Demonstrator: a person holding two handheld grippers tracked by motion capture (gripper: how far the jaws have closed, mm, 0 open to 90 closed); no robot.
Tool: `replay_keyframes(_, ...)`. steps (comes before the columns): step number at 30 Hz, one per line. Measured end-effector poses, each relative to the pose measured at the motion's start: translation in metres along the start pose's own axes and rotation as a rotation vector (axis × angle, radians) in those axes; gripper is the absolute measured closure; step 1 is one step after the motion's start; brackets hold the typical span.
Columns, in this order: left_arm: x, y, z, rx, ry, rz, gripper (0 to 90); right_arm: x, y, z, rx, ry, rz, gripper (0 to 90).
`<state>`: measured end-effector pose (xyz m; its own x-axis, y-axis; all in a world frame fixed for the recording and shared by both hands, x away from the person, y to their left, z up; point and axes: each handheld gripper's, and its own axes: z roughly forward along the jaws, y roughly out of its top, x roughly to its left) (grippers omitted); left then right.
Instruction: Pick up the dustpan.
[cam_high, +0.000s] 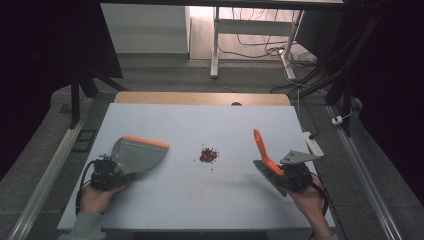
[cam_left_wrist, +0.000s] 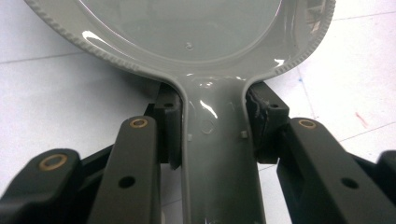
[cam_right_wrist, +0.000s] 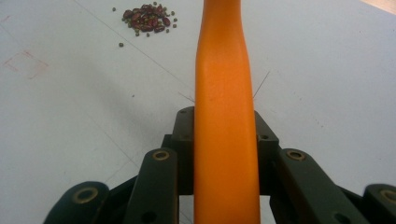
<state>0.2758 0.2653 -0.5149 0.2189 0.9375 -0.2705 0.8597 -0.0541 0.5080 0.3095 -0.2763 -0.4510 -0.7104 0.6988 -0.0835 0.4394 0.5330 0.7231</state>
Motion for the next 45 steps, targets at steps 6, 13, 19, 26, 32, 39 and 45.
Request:
replay_keyframes(6, -0.001, 0.0, -0.007, -0.051, -0.024, 0.033, 61.9, 0.0, 0.001, 0.001, 0.0, -0.004, 0.0, 70.8)
replay_keyframes(13, -0.006, 0.0, -0.012, -0.091, -0.061, 0.094, 61.9, 0.001, 0.001, 0.001, -0.006, -0.004, -0.006, 70.8)
replay_keyframes(19, -0.008, 0.0, -0.014, -0.109, -0.101, 0.142, 61.9, -0.002, 0.0, 0.001, -0.007, -0.009, 0.01, 70.8)
replay_keyframes(26, -0.014, 0.001, -0.017, -0.106, -0.125, 0.216, 61.9, 0.001, 0.0, 0.0, -0.012, -0.01, 0.003, 70.8)
replay_keyframes(32, -0.016, 0.002, -0.02, -0.122, -0.158, 0.254, 61.9, -0.001, 0.0, -0.001, -0.024, -0.015, 0.004, 70.8)
replay_keyframes(39, -0.02, 0.002, -0.022, -0.112, -0.203, 0.316, 61.9, 0.001, 0.0, -0.001, -0.024, -0.017, 0.005, 70.8)
replay_keyframes(45, -0.025, 0.003, -0.021, -0.096, -0.215, 0.358, 61.9, 0.003, 0.001, -0.001, -0.021, -0.014, -0.001, 70.8)
